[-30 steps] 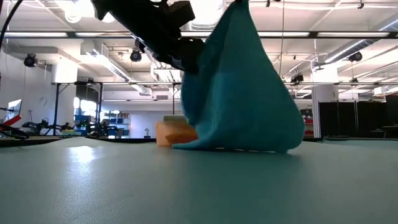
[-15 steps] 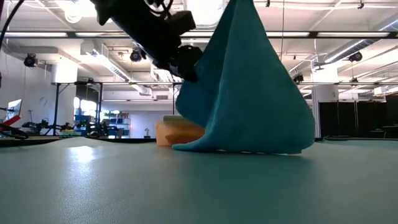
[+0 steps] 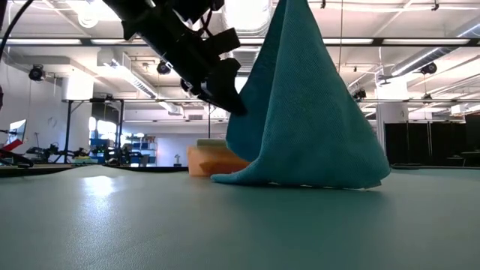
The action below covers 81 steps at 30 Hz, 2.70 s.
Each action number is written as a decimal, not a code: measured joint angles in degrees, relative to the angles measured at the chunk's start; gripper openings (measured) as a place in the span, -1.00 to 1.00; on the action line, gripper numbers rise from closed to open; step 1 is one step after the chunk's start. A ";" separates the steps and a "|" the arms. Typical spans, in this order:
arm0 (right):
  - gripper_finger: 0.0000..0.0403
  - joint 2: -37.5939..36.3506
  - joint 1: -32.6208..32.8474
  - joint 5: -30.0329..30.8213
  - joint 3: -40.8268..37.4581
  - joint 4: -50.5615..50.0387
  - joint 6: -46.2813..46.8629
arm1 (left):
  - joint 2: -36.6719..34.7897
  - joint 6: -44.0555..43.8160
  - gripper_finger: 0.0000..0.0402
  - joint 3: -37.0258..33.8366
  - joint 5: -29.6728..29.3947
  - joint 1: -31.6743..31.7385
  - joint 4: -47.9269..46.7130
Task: Fold microfiber towels
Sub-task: Fold the blue towel
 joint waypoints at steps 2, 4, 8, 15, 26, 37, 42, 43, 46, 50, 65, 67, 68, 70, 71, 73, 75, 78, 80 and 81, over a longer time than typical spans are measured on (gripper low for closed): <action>-0.96 0.00 0.00 0.15 0.00 0.00 -0.03 | 0.00 -0.02 -0.20 -0.08 2.19 0.30 0.01; -0.96 -0.06 0.00 0.18 0.00 0.00 -0.04 | 0.00 -0.01 -0.24 -0.51 5.30 0.81 0.09; -0.96 -0.17 0.00 0.19 0.85 -0.26 -0.38 | 0.00 -1.26 -0.35 -2.63 10.48 2.27 0.55; -0.96 -0.27 0.00 0.20 1.95 -0.44 -1.17 | 0.00 -2.87 -0.55 -4.50 12.19 3.03 2.45; -0.96 -0.35 0.30 0.23 1.95 -8.56 -0.03 | -3.05 -2.97 -0.98 -3.19 17.20 2.59 -3.54; -0.96 -0.02 3.25 7.17 -0.12 -8.87 0.02 | -16.84 -1.07 -1.00 4.90 21.46 0.13 -33.39; -0.96 1.27 4.50 13.79 -0.74 -7.96 1.69 | -21.53 -0.96 -1.00 13.39 22.54 -2.76 -48.33; -0.96 1.25 4.58 14.91 -0.74 -7.65 1.72 | -21.90 -0.99 -1.00 15.34 22.57 -3.08 -51.14; -0.96 1.15 4.75 17.61 -0.69 -5.91 1.71 | -21.99 -1.42 -1.00 20.92 22.53 -4.06 -57.38; -0.96 0.72 4.91 20.05 -0.11 -3.01 0.23 | -20.96 -1.44 -1.00 26.25 22.71 -4.91 -60.04; -0.96 0.74 3.84 27.30 4.15 -2.55 6.64 | -13.93 -0.50 -1.00 37.88 20.74 -5.01 -81.57; -0.96 0.74 3.72 27.00 4.15 -2.44 7.01 | -13.90 1.46 -1.00 37.86 20.33 -4.95 -82.18; -0.96 0.74 3.72 26.98 4.15 -2.35 7.40 | -13.90 2.81 -1.00 37.86 20.19 -4.96 -82.39; -0.96 0.74 3.49 28.08 4.15 -2.08 8.10 | -13.94 5.93 -1.00 37.92 18.65 -4.97 -82.58; -0.96 0.76 3.38 29.02 4.14 -2.14 8.33 | -13.94 7.42 -1.00 38.17 16.82 -4.99 -82.60; -0.96 0.76 2.78 31.34 3.91 -2.15 8.64 | -13.94 9.79 -1.00 38.91 11.13 -4.96 -82.58; -0.96 1.05 2.20 33.64 3.56 -2.28 8.65 | -13.94 12.24 -1.00 39.92 4.94 -4.95 -82.58; -0.96 2.26 1.18 36.00 3.46 -2.42 7.54 | -13.62 15.38 -1.00 41.41 -1.57 -4.93 -82.47; -0.96 3.26 0.39 37.24 3.45 -2.39 5.66 | -13.60 17.72 -1.00 41.83 -5.20 -4.85 -81.94; -0.96 3.88 -0.06 38.19 3.45 -2.55 4.73 | -13.60 19.05 -1.00 41.92 -6.98 -4.68 -81.38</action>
